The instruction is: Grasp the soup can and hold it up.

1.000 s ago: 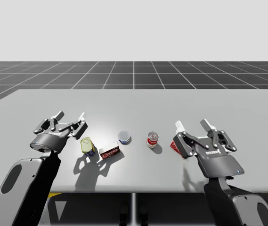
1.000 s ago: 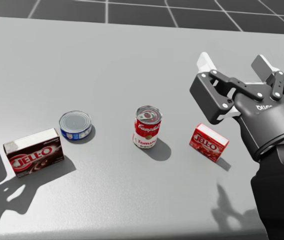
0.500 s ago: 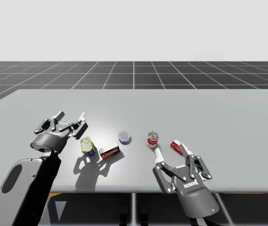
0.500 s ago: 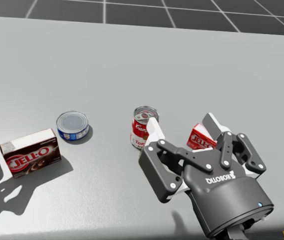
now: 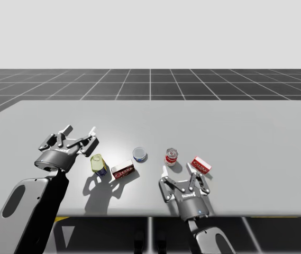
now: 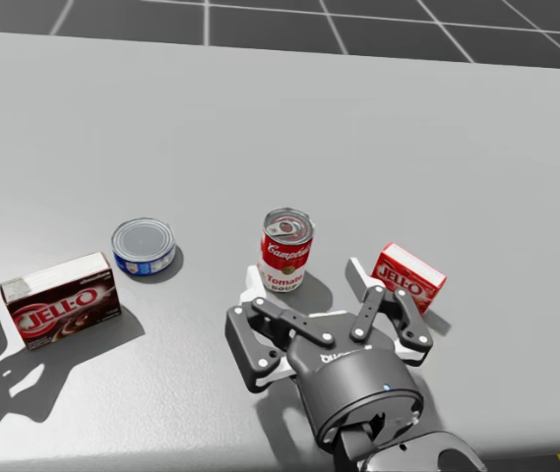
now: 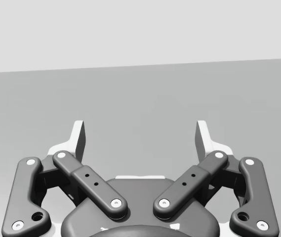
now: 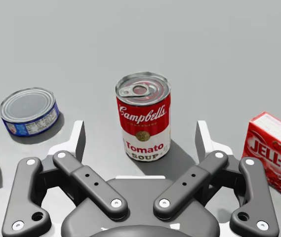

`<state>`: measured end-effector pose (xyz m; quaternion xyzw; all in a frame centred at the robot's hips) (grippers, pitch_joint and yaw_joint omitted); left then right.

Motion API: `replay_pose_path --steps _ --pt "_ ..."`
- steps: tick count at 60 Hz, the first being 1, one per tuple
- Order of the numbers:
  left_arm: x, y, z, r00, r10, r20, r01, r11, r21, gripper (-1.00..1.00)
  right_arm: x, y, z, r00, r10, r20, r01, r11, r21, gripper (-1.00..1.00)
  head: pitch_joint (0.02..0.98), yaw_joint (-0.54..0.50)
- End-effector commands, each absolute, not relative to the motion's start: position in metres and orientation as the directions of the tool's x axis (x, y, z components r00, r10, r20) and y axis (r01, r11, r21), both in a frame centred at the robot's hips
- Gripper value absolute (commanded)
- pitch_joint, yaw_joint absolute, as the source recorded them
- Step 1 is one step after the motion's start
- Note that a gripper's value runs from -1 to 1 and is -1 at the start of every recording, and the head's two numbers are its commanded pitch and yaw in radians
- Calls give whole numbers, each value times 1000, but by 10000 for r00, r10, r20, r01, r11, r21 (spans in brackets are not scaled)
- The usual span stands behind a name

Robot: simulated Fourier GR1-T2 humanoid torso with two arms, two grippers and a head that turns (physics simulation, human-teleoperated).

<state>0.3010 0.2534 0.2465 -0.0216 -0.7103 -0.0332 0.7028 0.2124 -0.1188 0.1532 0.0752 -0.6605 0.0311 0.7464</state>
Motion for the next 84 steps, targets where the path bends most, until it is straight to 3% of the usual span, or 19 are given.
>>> replay_pose_path --steps 1,13,31,39,40,42,43,44,54,75,84 --pt "301 253 246 -106 -158 9998 758 9970 166 -1000 232 -113 142 1481 -356 9883 -1155 9919 530 -1000 807 -155" --pt "301 254 247 -99 -153 9998 785 9968 160 -1000 253 -102 136 1667 78 9860 -901 9959 74 -1000 806 -157" --pt "301 254 247 -88 -128 9999 757 9970 135 -1000 279 -96 133 2208 237 9750 -483 9987 -133 -1000 798 -171" --pt "301 254 247 -62 -130 9999 780 9969 134 -1000 281 -96 126 1936 547 9796 -545 9975 -450 -1000 794 -176" --pt "301 254 247 -37 -131 9999 790 9968 134 -1000 281 -95 125 1676 533 9844 -274 9984 -494 -174 794 -177" --pt "301 254 247 -25 -130 9999 801 9967 132 -1000 280 -95 124 1692 507 9843 -281 9985 -466 718 794 -178" --pt "301 254 247 -22 -129 9999 806 9967 130 -1000 280 -96 124 1733 510 9835 -317 9984 -462 962 793 -179" --pt "301 254 247 -19 -130 9999 812 9966 131 -1000 280 -96 123 1748 437 9836 -283 9988 -393 1000 792 -179" --pt "301 254 247 -16 -129 9999 813 9966 130 -1000 279 -98 120 1929 298 9808 -271 9993 -250 1000 767 -183" --pt "302 253 245 20 -144 9999 883 9960 142 -1000 278 -100 119 1887 210 9818 -185 9997 -178 1000 524 -177" --pt "302 253 245 29 -143 9999 885 9960 140 -1000 279 -100 119 1852 221 9824 -183 9997 -190 1000 461 -179"
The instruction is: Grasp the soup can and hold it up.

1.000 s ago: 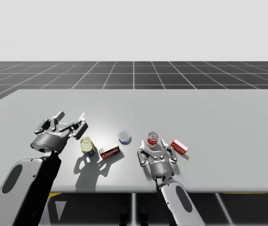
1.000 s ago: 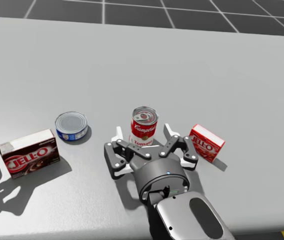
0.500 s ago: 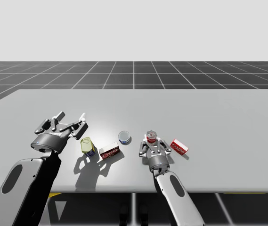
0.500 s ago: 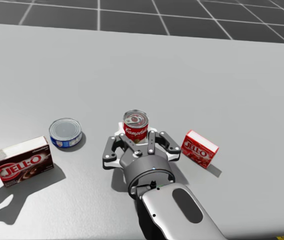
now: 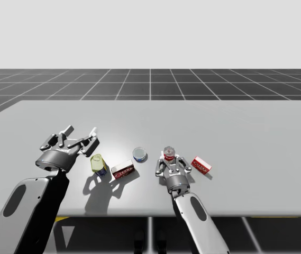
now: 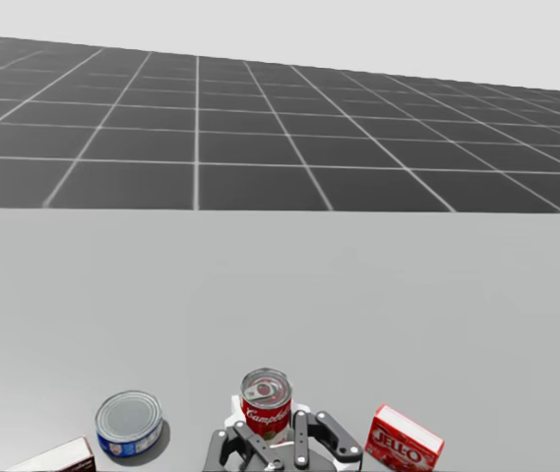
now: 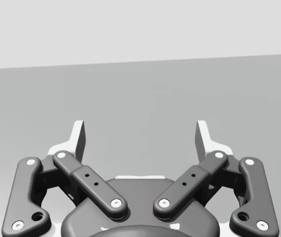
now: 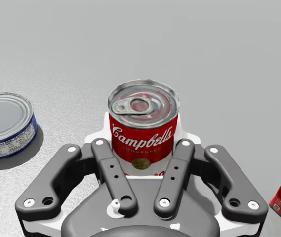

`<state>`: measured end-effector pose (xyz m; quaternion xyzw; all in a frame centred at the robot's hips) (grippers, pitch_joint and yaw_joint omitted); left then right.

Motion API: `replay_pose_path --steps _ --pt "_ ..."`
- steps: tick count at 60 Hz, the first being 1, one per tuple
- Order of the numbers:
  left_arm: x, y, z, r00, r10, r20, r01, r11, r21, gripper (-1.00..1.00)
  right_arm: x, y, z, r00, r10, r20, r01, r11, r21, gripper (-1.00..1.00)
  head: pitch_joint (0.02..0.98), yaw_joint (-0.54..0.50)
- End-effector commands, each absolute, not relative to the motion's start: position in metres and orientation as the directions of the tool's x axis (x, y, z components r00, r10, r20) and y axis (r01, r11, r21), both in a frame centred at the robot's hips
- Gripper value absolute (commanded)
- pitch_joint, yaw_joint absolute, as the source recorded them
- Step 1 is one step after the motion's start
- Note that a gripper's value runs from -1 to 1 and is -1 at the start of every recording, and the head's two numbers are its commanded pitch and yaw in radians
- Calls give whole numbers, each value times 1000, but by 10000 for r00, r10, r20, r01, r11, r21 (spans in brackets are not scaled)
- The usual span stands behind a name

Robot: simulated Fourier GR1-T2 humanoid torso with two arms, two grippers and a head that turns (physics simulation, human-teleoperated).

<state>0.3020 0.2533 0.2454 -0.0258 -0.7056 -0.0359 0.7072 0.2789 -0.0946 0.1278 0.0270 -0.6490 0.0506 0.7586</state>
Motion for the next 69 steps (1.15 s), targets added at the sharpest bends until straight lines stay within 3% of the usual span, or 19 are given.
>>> replay_pose_path --steps 1,7,14,20,30,44,57,63,69 --pt "302 253 245 31 -143 9999 886 9960 139 -1000 279 -100 119 1850 223 9825 -186 9996 -192 1000 458 -179" --pt "302 253 244 37 -151 9999 905 9958 147 -1000 279 -101 119 1825 190 9830 -242 9996 -148 1000 442 -181" --pt "302 253 244 35 -150 9999 920 9957 146 -1000 278 -100 124 1931 -165 9810 -392 9989 245 1000 444 -186" --pt "302 254 244 52 -150 9999 919 9957 145 -1000 276 -99 134 1687 -194 9855 -534 9982 288 1000 445 -186" --pt "302 254 244 42 -141 9999 885 9960 137 -1000 274 -100 166 781 -27 9969 -783 9969 89 1000 447 -189" --pt "302 255 244 2 -130 9999 838 9964 129 -1000 267 -103 212 -352 120 9993 -978 9951 -154 1000 449 -192" --pt "302 255 245 -18 -139 9999 820 9965 140 -1000 255 -104 259 -1638 161 9864 -1209 9920 -363 1000 450 -197" --pt "302 255 245 -31 -136 9999 811 9966 138 -1000 246 -105 280 -2266 182 9738 -1312 9901 -490 1000 452 -197" --pt "302 255 245 -35 -134 9999 808 9966 136 -1000 236 -108 308 -3143 134 9492 -1387 9885 -598 1000 452 -197"
